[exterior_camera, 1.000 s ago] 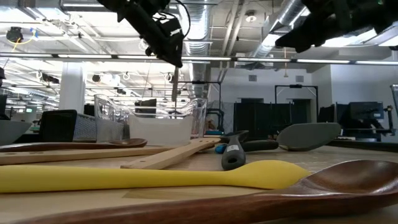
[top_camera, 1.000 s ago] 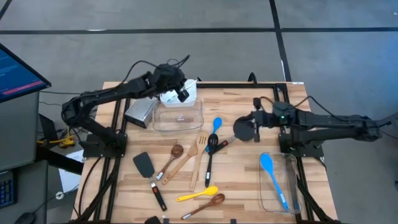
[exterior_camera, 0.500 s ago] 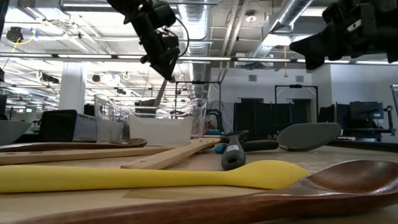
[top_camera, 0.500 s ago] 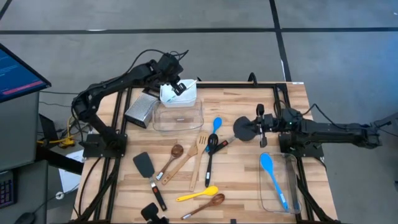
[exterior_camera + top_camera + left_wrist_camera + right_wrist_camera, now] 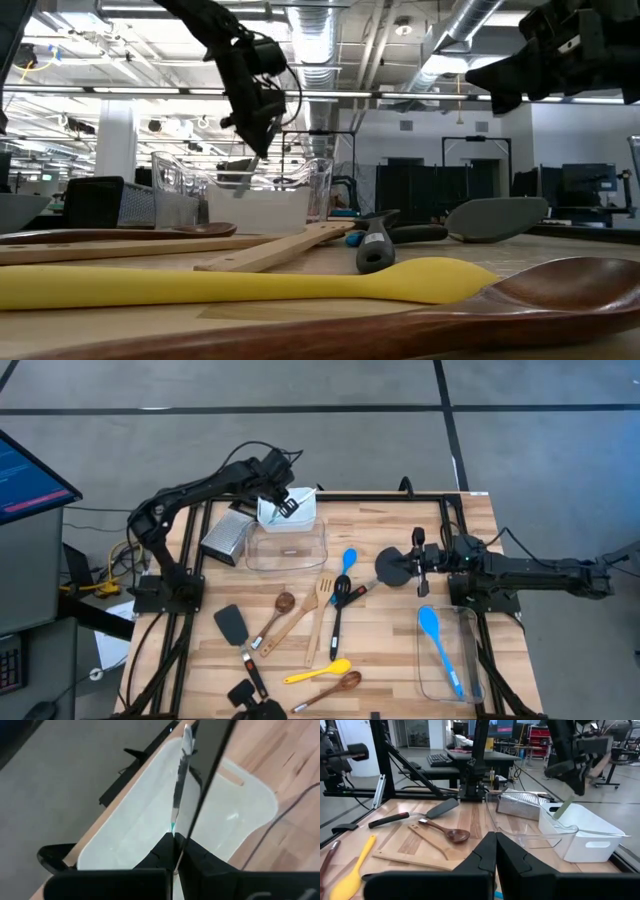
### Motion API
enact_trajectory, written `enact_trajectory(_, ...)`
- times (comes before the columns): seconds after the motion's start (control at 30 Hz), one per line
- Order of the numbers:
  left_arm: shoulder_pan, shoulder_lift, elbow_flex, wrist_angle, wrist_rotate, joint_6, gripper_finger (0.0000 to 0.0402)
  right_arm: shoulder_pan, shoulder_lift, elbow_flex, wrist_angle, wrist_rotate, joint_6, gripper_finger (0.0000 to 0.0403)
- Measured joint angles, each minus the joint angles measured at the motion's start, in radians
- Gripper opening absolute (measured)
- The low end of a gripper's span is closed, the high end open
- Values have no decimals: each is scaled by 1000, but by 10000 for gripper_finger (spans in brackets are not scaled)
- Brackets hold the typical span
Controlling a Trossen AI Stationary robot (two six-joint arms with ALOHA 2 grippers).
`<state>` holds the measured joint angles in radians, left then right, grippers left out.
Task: Pick & Place Kitchen Items
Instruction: Put the gray table knife into the white bin, then put the left solid turner spatula into the top transparent bin
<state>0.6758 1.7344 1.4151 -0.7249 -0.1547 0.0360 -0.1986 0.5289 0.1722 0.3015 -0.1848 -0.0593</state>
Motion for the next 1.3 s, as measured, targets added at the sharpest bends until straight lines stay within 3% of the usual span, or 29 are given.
enact_trajectory(0.5,59,128,0,17,6,-18,1,1,1,0,-6,2,-3,0)
enact_trajectory(1.3,69,129,-5,159,7,-11,4,-1,1,0,-38,2,-19,0)
